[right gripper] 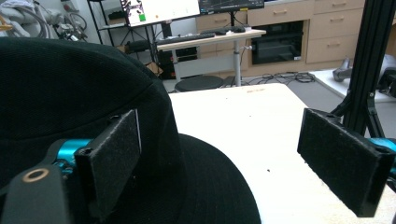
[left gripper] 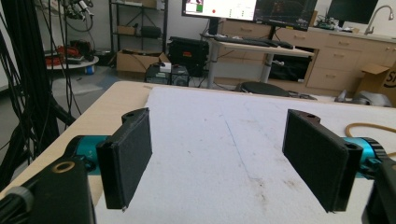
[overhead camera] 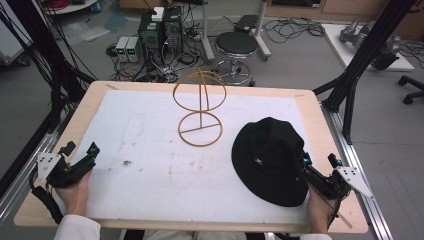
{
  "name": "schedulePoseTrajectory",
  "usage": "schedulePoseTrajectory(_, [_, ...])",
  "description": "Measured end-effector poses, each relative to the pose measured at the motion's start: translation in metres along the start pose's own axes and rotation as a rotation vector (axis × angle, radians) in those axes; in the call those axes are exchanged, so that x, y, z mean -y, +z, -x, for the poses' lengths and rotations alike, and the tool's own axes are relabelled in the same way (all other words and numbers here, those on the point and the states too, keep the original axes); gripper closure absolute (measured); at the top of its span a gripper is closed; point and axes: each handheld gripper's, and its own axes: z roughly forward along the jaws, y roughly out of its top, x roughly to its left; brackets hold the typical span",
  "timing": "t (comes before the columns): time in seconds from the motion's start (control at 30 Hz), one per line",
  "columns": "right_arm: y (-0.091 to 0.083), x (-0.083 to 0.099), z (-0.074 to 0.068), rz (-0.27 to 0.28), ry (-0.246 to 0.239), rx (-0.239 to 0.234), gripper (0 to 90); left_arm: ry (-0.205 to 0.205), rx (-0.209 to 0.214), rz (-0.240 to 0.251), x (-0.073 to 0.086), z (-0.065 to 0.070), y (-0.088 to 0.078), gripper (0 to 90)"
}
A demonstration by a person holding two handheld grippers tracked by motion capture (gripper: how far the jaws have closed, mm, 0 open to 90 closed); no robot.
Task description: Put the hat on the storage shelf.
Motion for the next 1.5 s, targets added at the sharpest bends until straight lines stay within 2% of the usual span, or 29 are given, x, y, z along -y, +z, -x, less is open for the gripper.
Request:
schedulePoseTrajectory(0.43, [-0.001,0.000,0.001,0.000,0.013,-0.002,12.5,-0.006,0.002,-0.001,0.000,0.000,0.000,24.3])
schedulePoseTrajectory(0.9, [-0.004,-0.003,0.000,0.027,0.018,-0.016,12.4,-0.006,0.005,-0.004,0.000,-0.001,0.001,24.3])
schedulePoseTrajectory(1.03, [-0.006,-0.005,-0.002,0.050,0.012,-0.035,12.4,-0.007,0.006,-0.004,0.001,0.000,0.001,24.3])
schedulePoseTrajectory(1.13, [-0.009,-0.008,-0.005,0.073,-0.013,-0.058,12.4,-0.004,0.007,-0.006,0.001,0.000,0.002,24.3])
schedulePoseTrajectory(1.23, [-0.011,-0.010,-0.007,0.087,-0.010,-0.068,12.2,-0.003,0.009,-0.007,0.001,0.000,0.002,24.3])
schedulePoseTrajectory(1.27, [-0.013,-0.012,-0.008,0.105,-0.009,-0.085,12.2,-0.004,0.009,-0.009,0.001,0.000,0.002,24.3])
schedulePoseTrajectory(1.5, [-0.017,-0.020,-0.012,0.106,-0.008,-0.121,12.1,-0.004,0.012,-0.010,0.001,0.000,0.003,24.3])
